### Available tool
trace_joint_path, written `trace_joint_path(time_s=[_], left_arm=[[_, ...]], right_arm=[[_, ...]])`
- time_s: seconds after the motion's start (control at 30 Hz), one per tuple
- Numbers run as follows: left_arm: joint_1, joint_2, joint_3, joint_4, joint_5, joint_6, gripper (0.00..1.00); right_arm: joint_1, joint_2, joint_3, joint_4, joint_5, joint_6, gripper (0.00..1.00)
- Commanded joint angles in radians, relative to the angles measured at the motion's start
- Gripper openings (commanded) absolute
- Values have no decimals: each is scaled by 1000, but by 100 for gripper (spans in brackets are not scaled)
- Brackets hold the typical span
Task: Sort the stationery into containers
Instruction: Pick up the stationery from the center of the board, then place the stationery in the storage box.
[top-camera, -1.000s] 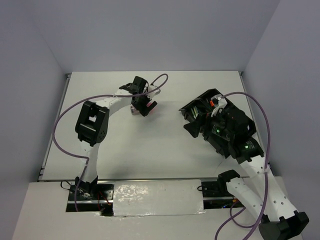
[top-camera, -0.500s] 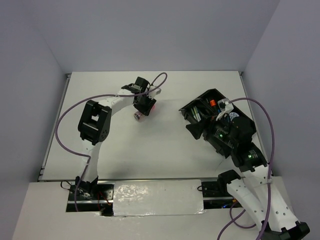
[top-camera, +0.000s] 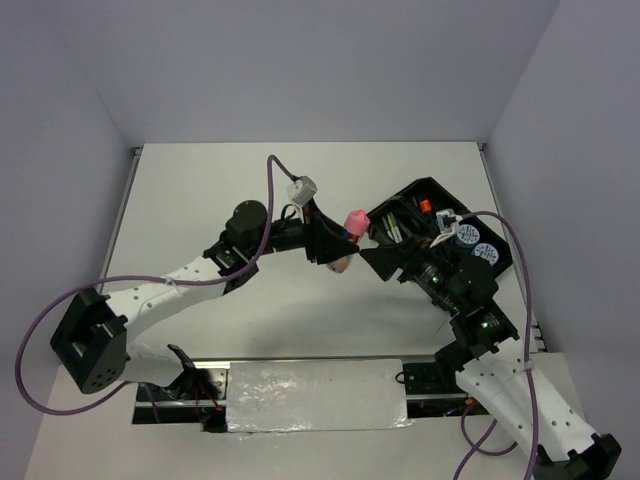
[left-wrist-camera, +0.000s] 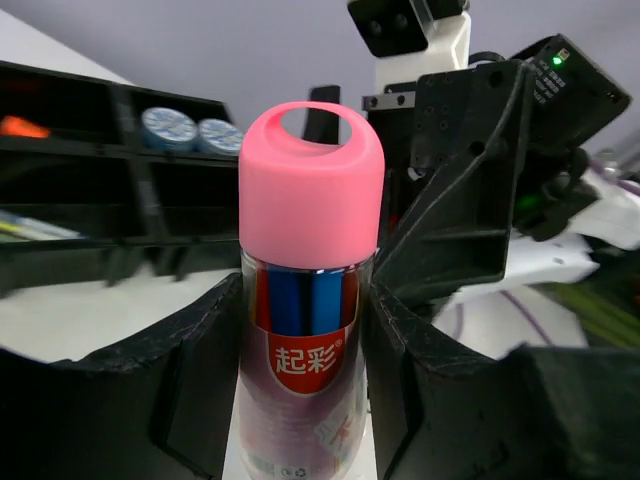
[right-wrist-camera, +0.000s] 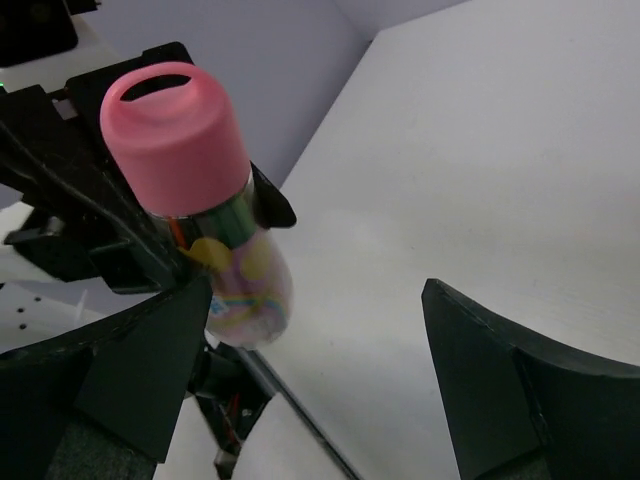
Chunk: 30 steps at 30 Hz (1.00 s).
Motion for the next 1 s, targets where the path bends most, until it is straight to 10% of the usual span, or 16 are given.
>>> trace_joint_path(time_s=[0.0,0.97], left_arm=[[-27,60,-27,310,51,-200,0],[-57,-14,18,129,-58,-154,0]], right_arm=[[94,18,49,174,24,-3,95],[163,-28,87,249,-206,-219,87]])
